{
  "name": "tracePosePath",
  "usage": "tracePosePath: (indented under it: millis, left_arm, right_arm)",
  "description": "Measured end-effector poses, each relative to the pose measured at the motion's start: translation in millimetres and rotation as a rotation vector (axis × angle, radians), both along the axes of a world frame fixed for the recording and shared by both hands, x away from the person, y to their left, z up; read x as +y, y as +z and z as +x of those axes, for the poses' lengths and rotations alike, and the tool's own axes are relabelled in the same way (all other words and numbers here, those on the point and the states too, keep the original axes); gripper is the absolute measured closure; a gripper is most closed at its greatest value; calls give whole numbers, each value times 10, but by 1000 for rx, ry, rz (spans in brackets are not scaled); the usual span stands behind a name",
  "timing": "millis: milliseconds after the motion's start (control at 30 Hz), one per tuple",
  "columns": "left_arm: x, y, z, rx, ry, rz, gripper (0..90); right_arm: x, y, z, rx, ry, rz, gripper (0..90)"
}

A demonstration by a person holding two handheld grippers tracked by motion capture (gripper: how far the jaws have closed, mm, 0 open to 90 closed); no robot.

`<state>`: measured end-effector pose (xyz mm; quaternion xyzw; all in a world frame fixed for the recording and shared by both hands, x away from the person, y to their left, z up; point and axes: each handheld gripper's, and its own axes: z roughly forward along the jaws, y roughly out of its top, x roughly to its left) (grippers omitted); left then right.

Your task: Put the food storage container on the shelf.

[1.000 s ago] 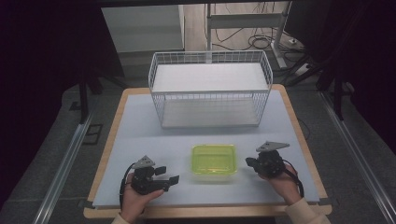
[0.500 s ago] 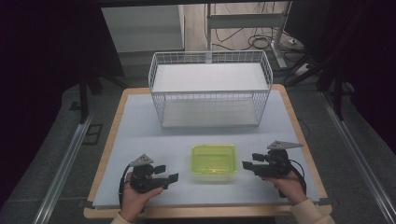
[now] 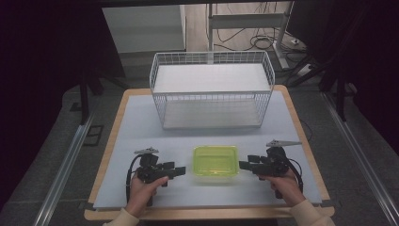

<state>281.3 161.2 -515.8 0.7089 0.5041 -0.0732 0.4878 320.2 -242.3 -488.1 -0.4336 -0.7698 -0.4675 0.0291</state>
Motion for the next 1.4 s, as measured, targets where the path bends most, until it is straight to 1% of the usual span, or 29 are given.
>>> tracePosePath:
  millis: [67, 133, 200, 233, 300, 333, 467, 567, 667, 733, 800, 867, 1000, 1100, 1133, 1200, 1300, 1333, 1400]
  left_arm:
    - [-46, -4, 44, 14, -1, 1, 271]
    - [-77, -13, 93, 23, -4, 1, 294]
    - [-100, -21, 136, 35, -1, -5, 311]
    - [-107, -24, 154, 39, -1, -11, 311]
    - [-122, -32, 187, 53, -2, -31, 311]
    - [-130, -36, 201, 63, -1, -49, 311]
    - [-169, -55, 259, 94, -13, -95, 323]
    - [-174, -88, 309, 121, -20, -132, 333]
    - [-176, -110, 336, 133, -18, -140, 347]
    - [-173, -126, 353, 156, -12, -167, 356]
    - [-174, -146, 378, 171, -9, -185, 374]
    - [-187, -168, 398, 187, -16, -205, 388]
    - [-220, -202, 418, 202, -28, -218, 432]
    - [-239, -220, 431, 213, -39, -230, 488]
    - [-247, -226, 434, 219, -47, -232, 513]
    - [-264, -245, 439, 236, -59, -247, 562]
    - [-260, -259, 437, 240, -53, -216, 638]
    - [-258, -267, 436, 241, -49, -221, 661]
    - [-248, -277, 431, 240, -51, -212, 703]
  right_arm:
    - [25, -10, 32, 11, -7, 6, 367]
    - [52, -26, 61, 26, -10, 10, 367]
    - [72, -52, 88, 43, -13, 5, 369]
    - [77, -66, 101, 56, -11, 11, 372]
    - [70, -93, 131, 83, -16, 26, 383]
    - [70, -107, 143, 93, -19, 34, 390]
    - [79, -144, 178, 122, -21, 52, 426]
    - [96, -160, 194, 129, -19, 51, 445]
    - [99, -173, 211, 139, -24, 55, 473]
    - [99, -183, 224, 142, -24, 59, 490]
    - [103, -196, 236, 151, -25, 63, 506]
    - [110, -209, 247, 160, -23, 66, 514]
    - [119, -228, 261, 171, -22, 71, 543]
    - [131, -246, 274, 183, -13, 81, 580]
    - [137, -254, 280, 189, -5, 85, 595]
    - [151, -268, 285, 219, 10, 104, 636]
    - [155, -285, 294, 229, 7, 99, 682]
    - [147, -285, 299, 234, 7, 107, 690]
    - [140, -285, 299, 248, 6, 114, 703]
